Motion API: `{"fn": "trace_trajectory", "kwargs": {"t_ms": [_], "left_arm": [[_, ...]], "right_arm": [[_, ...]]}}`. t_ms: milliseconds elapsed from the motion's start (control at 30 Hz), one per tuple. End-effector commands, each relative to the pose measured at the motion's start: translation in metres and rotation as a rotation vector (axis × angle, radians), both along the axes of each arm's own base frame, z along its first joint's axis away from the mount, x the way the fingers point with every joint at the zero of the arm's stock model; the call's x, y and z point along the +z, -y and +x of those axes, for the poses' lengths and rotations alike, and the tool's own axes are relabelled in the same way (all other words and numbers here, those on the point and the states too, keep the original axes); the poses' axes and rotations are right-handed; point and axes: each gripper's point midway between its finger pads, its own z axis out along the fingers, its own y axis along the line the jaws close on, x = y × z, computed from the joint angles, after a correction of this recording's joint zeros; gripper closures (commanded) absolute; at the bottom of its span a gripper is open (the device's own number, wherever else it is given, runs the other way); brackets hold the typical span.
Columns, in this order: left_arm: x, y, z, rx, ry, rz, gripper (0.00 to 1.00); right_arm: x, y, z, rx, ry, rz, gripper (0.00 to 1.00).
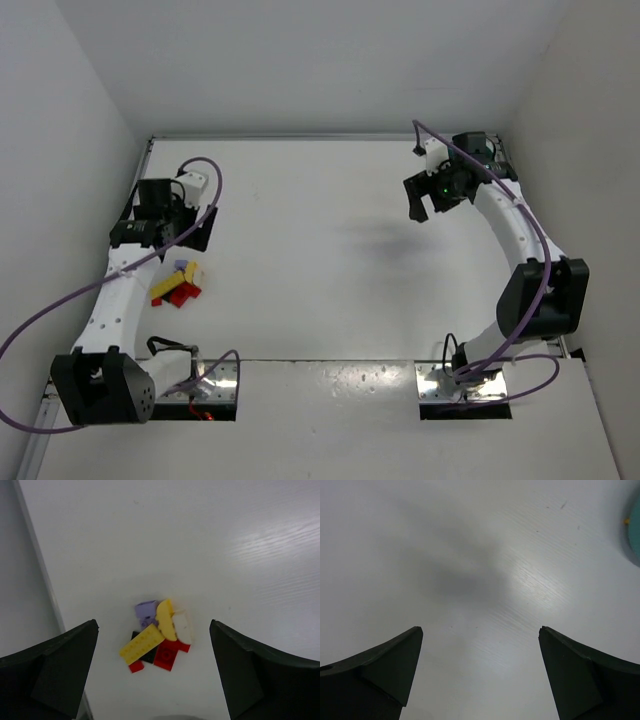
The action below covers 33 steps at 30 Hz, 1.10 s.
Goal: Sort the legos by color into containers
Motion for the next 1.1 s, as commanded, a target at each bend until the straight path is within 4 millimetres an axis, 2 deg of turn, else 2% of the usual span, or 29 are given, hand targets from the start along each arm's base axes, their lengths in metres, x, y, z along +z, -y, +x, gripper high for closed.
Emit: {"fn": "trace_trajectory", "kwargs": {"t_ms": [0,67,133,167,267,333,400,467,500,533,767,900,1067], "left_arm": [[0.016,-0.032,-0.034,-0.013,-0.009,0.166,0.0],[0.013,-0.046,-0.054,-0.027,-0.045,0.225,0.0],[0.004,-0.048,-0.067,-0.061,-0.091,0.215,0.0],[0.003,-0.057,-0.076,-0.06,-0.099,0.229,0.0],[-0.006,-0.058,-0.091,-0.103,-0.128,0.208,0.03],[-0.017,-0.064,-0.099,-0.142,-0.15,0.212,0.1],[-0.03,-0.071,-0.112,-0.183,-0.204,0.205,0.11],[-0.035,-0.066,-0.116,-0.257,-0.215,0.153,0.13],[-0.035,-0.075,-0.118,-0.294,-0.232,0.154,0.13],[-0.038,-0.066,-0.123,-0.336,-0.244,0.092,0.14],[-0.061,-0.103,-0.117,-0.365,-0.302,-0.064,0.16],[-0.07,-0.115,-0.114,-0.427,-0.304,-0.073,0.16],[-0.079,-0.116,-0.109,-0.533,-0.27,-0.017,0.16]], "right_arm": [[0.009,-0.027,-0.019,0.199,-0.045,0.068,0.0],[0.006,-0.039,-0.032,0.288,-0.092,0.121,0.0],[0.011,-0.048,-0.036,0.37,-0.086,0.155,0.0],[0.01,-0.05,-0.041,0.388,-0.1,0.166,0.0],[0.013,-0.057,-0.043,0.436,-0.111,0.203,0.02],[0.014,-0.061,-0.038,0.455,-0.112,0.222,0.02],[0.014,-0.063,-0.036,0.457,-0.122,0.232,0.04],[0.011,-0.064,-0.035,0.459,-0.133,0.243,0.04],[0.011,-0.064,-0.035,0.459,-0.133,0.243,0.04],[0.005,-0.064,-0.037,0.457,-0.153,0.246,0.04],[-0.001,-0.055,-0.04,0.455,-0.173,0.189,0.04],[-0.003,-0.06,-0.042,0.459,-0.186,0.203,0.04],[-0.007,-0.056,-0.043,0.45,-0.198,0.181,0.04]]}}
